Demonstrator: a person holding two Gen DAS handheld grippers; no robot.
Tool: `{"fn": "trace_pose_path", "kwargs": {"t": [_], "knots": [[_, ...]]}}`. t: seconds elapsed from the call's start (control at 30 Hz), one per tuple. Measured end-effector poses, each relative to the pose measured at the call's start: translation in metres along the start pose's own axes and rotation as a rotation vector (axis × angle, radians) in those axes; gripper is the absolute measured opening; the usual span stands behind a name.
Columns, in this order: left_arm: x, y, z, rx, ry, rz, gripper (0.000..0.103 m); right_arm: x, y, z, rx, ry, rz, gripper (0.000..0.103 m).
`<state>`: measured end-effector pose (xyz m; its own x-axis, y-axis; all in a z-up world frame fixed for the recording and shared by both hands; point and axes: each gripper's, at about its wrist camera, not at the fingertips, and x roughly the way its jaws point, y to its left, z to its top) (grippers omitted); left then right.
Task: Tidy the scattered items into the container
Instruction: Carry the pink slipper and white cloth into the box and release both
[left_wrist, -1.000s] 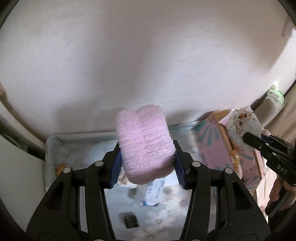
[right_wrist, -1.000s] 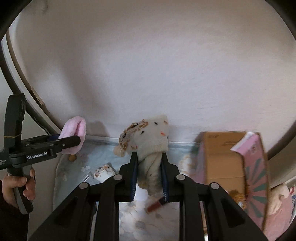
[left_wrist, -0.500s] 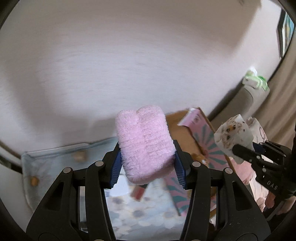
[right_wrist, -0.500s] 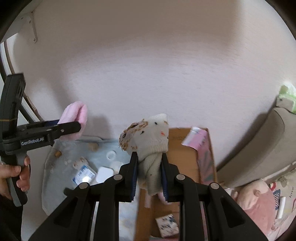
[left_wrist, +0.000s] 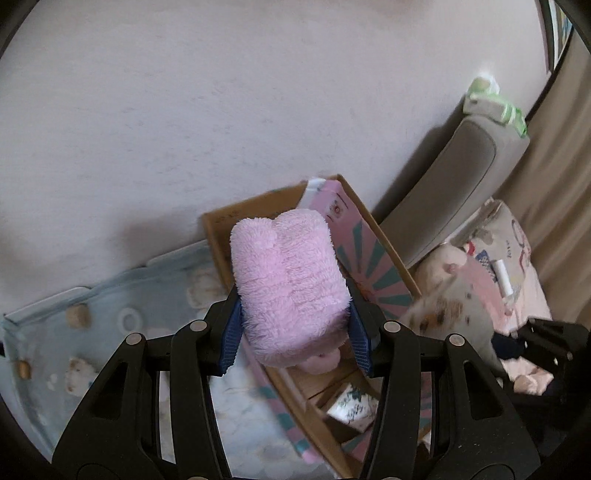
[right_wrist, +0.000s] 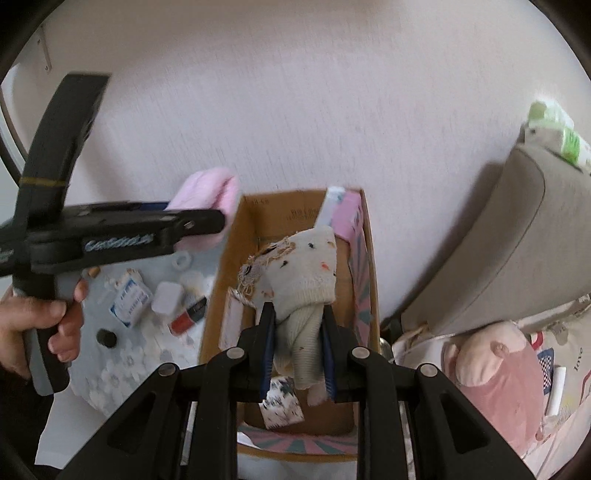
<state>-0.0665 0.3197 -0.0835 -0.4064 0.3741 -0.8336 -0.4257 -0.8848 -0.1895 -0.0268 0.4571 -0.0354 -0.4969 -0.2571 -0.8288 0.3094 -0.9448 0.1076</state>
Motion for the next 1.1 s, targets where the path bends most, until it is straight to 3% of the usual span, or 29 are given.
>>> {"fn": "trace_pose_path", "kwargs": {"t": [0.37,0.7,0.73,0.77,0.8,0.83,0.87,0.9,0.93,1.1], "knots": [[0.071,-0.017,-0.006,-0.031,0.087,0.015,0.046,0.035,-0.008,-0.045,0.004,0.12,0.071,0.021],[0.078,-0.014,-0.004,-0.02,0.113,0.012,0.048,0.049,-0.012,-0.043,0.012,0.144,0.099,0.021],[0.078,-0.012,-0.003,-0.021,0.12,0.011,0.054,0.049,-0.012,-0.041,0.012,0.138,0.093,0.021],[0.079,-0.013,-0.002,-0.018,0.129,0.024,0.078,0.05,-0.012,-0.04,0.009,0.134,0.087,0.021],[0.078,-0.013,-0.001,-0.015,0.133,0.038,0.097,0.05,-0.01,-0.039,0.003,0.128,0.085,0.023],[0.075,-0.012,-0.001,-0.008,0.123,0.053,0.103,0.05,-0.008,-0.039,-0.004,0.131,0.083,0.031],[0.072,-0.011,-0.001,-0.004,0.113,0.051,0.103,0.05,-0.006,-0.039,-0.01,0.135,0.083,0.041],[0.071,-0.011,0.001,-0.006,0.109,0.043,0.103,0.05,-0.004,-0.04,-0.011,0.142,0.084,0.065],[0.068,-0.01,0.002,-0.011,0.105,0.034,0.103,0.048,-0.003,-0.042,-0.006,0.143,0.085,0.075],[0.049,0.002,0.002,-0.025,0.088,0.033,0.103,0.039,-0.003,-0.043,0.042,0.131,0.078,0.075]]}}
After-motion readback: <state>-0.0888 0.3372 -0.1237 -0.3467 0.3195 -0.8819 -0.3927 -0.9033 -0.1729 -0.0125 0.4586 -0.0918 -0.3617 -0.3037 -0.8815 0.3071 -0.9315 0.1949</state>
